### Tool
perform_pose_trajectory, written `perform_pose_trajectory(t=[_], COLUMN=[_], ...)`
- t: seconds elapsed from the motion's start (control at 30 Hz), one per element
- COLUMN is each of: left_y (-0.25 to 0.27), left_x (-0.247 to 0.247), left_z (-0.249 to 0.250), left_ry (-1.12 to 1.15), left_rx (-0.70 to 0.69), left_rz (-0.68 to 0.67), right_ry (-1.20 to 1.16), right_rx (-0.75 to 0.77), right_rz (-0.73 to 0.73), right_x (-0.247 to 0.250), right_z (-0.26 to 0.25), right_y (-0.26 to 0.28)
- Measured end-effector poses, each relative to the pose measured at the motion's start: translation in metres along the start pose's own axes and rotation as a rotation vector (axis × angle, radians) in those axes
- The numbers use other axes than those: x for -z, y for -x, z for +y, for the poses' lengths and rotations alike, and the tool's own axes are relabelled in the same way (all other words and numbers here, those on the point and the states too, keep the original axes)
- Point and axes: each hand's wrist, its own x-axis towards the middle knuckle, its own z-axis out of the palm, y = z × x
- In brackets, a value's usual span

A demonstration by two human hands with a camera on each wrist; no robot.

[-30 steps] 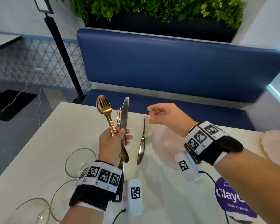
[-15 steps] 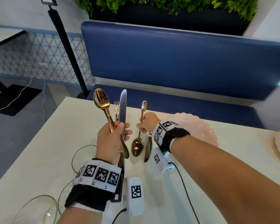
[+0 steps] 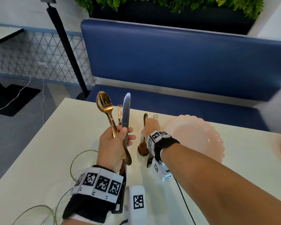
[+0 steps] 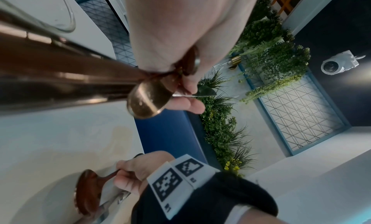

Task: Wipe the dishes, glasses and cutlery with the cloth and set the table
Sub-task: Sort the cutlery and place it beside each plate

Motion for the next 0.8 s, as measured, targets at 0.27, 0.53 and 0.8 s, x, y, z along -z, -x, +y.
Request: perform_pose_trajectory(t=[0.27, 0.53, 0.8], left_y=[0.001, 0.002, 0.005], left_x=[-0.003, -0.005, -0.012], left_z=[-0.001, -0.006, 0.000], left_ry=[0.012, 0.014, 0.122], left_rx=[0.016, 0.034, 0.087], left_rz=[-0.009, -0.008, -0.038], right_ry=[0.138, 0.146, -0.184], right_rx=[0.041, 0.032, 0.144], right_rz=[0.062, 0.031, 0.130], right_x=[-0.001, 0.006, 0.036], right_z=[-0.004, -0.007, -0.003], right_y=[0.007, 0.007, 0.033])
